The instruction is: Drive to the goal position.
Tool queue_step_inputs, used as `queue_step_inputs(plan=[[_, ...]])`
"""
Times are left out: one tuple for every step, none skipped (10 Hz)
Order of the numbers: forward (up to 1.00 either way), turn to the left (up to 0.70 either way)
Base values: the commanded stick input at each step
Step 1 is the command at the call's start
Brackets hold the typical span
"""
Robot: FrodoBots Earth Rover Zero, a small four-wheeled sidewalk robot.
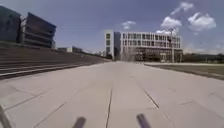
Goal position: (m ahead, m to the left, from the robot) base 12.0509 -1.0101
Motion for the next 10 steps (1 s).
queue_step_inputs(plan=[[0.70, 0.00], [0.70, 0.00], [0.70, 0.00], [0.70, 0.00], [0.70, 0.00], [0.70, 0.00], [0.70, 0.00], [0.70, 0.00], [0.70, 0.00], [0.70, 0.00]])
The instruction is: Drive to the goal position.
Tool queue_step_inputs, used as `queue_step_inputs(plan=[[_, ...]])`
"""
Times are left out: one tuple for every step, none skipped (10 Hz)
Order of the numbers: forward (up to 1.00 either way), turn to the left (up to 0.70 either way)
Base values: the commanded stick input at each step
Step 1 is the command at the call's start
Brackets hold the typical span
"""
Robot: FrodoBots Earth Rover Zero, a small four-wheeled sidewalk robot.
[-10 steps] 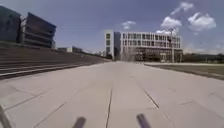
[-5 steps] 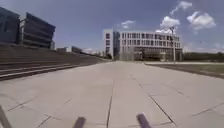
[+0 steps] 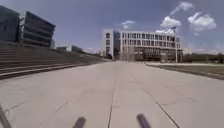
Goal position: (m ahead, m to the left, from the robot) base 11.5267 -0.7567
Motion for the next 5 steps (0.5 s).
queue_step_inputs(plan=[[0.70, 0.00], [0.70, 0.00], [0.70, 0.00], [0.70, 0.00], [0.70, 0.00]])
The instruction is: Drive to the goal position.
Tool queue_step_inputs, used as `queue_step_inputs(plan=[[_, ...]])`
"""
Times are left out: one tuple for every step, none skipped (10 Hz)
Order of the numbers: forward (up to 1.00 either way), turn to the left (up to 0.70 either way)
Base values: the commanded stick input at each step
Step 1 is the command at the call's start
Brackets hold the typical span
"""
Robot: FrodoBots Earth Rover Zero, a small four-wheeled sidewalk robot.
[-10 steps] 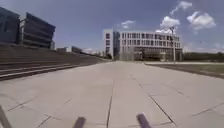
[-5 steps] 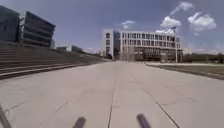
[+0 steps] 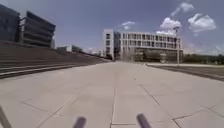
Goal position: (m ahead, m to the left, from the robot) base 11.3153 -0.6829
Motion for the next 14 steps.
queue_step_inputs(plan=[[0.70, 0.00], [0.70, 0.00], [0.70, 0.00], [0.70, 0.00], [0.70, 0.00], [0.70, 0.00], [0.70, 0.00], [0.70, 0.00], [0.70, 0.00], [0.70, 0.00], [0.70, 0.00], [0.70, 0.00], [0.70, 0.00], [0.70, 0.00]])
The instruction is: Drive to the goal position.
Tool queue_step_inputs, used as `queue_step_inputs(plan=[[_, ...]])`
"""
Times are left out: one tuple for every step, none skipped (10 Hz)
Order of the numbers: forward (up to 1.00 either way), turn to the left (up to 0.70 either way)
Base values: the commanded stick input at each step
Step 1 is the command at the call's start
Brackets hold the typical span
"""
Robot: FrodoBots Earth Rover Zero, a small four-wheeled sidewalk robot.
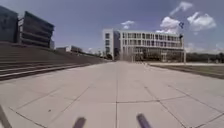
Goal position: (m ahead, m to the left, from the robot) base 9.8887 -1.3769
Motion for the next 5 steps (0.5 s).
queue_step_inputs(plan=[[0.70, 0.00], [0.70, 0.00], [0.70, 0.00], [0.70, 0.00], [0.70, 0.00]])
